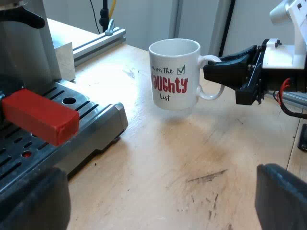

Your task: Remove mug from coffee machine

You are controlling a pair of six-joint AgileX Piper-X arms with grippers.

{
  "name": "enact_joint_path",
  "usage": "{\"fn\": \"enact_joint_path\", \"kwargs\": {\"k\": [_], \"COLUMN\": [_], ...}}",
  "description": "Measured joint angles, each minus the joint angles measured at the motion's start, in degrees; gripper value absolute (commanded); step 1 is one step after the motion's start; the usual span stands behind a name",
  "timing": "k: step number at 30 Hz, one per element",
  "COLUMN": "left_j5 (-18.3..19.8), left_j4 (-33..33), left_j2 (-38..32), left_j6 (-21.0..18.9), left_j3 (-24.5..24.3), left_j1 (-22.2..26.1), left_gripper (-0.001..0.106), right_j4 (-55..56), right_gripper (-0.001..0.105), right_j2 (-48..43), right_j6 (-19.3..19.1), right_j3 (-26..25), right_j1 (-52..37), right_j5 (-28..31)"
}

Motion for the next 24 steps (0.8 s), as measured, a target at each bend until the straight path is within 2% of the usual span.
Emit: {"fn": "enact_joint_path", "kwargs": {"k": [15, 24], "left_j5": [-0.16, -0.33], "left_j4": [0.0, 0.0], "left_j2": [0.0, 0.0], "left_j6": [0.0, 0.0], "left_j3": [0.0, 0.0], "left_j1": [0.0, 0.0], "left_gripper": [0.08, 0.08], "right_j4": [1.33, -1.01], "right_gripper": [0.0, 0.0], "right_j2": [0.0, 0.0], "right_j6": [-0.16, -1.53], "right_j3": [0.05, 0.05], "right_j1": [0.0, -1.62], "right_j5": [-0.42, -6.34]}}
